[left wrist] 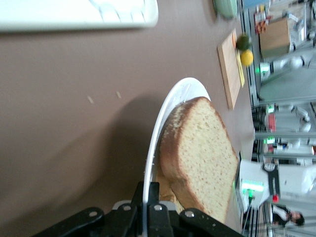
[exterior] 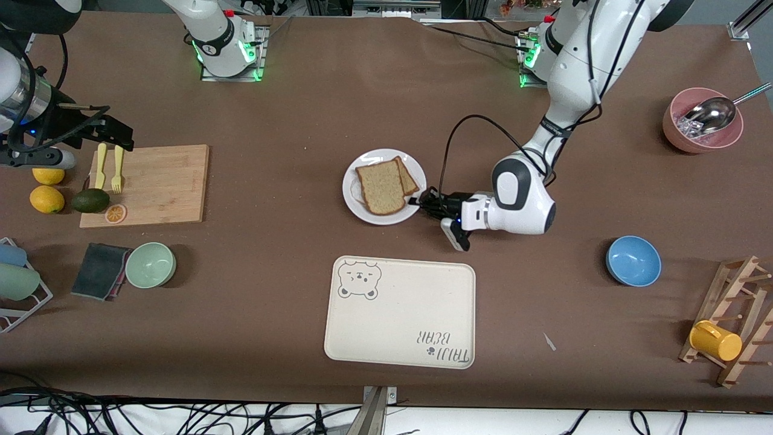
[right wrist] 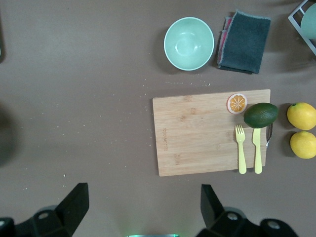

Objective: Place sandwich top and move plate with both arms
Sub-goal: 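Slide the plate with the left gripper onto the bear tray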

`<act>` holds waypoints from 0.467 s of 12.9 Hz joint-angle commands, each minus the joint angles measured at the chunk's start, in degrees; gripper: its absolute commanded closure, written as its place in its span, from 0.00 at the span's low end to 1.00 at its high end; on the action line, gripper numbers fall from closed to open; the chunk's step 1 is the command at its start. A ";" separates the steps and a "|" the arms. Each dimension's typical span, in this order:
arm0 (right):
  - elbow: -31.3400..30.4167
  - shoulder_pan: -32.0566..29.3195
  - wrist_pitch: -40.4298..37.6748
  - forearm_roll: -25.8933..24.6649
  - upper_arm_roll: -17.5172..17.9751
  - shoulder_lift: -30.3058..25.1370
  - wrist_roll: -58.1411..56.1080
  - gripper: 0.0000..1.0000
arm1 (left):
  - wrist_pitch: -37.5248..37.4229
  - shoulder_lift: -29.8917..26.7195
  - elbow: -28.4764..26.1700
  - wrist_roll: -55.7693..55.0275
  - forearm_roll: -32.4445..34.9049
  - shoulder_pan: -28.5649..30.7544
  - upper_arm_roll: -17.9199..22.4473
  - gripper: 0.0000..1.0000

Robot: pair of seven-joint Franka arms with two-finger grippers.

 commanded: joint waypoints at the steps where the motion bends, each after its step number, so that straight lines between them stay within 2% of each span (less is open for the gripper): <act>1: 0.84 -0.40 -0.70 0.18 0.17 0.12 0.32 0.00 | -0.98 0.33 6.07 -5.84 -1.92 1.80 -0.01 1.00; 4: 0.84 -0.40 -0.79 0.18 0.17 0.38 0.23 0.00 | -0.28 1.03 10.13 -10.34 -1.74 3.12 0.34 1.00; 6: 0.84 -0.40 -0.87 0.18 0.17 0.38 0.23 0.00 | -0.28 4.10 14.95 -11.14 -1.91 4.61 0.78 1.00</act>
